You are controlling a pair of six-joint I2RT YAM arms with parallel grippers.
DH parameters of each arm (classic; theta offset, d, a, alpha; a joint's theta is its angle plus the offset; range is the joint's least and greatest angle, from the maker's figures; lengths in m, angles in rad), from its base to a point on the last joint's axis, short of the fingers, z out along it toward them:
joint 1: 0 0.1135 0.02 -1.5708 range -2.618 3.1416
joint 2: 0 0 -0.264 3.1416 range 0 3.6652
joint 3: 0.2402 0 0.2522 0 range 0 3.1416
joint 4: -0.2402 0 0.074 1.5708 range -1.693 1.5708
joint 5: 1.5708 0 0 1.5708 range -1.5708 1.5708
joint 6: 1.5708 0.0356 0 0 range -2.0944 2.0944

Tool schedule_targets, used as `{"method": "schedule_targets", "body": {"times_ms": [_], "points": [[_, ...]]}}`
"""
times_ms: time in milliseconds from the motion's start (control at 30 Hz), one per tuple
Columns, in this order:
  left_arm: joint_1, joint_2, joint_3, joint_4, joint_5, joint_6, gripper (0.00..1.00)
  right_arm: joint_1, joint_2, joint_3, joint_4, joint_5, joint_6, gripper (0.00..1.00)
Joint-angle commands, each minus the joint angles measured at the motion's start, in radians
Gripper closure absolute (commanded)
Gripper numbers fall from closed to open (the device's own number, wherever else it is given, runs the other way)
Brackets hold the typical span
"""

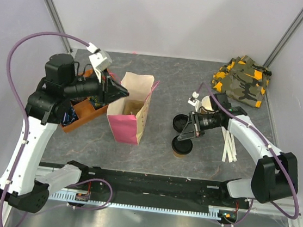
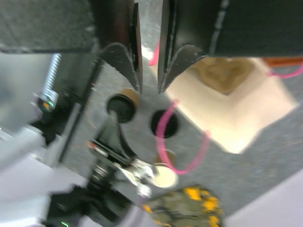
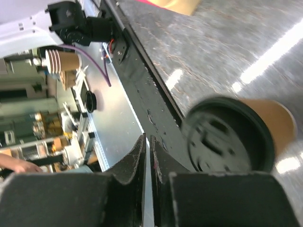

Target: Pack the takeout coffee

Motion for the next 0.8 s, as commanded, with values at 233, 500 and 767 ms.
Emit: {"method": "schedule_targets", "body": {"times_ms": [233, 500, 767], "points": [[-0.536, 0.264, 0.049, -0.185, -0.316, 0.235, 0.78, -0.096, -0.023, -0.067, -0.134, 0.088, -0.084, 0.88], [-0.744, 0.442, 0.018, -0.004, -0.485, 0.246, 0.80, -0.101, 0.043, -0.067, -0.091, 0.102, -0.101, 0.90], [-0.848, 0.549, -0.078, 0.111, -0.649, 0.292, 0.81, -0.101, 0.046, -0.097, -0.054, 0.154, -0.078, 0.90]]}}
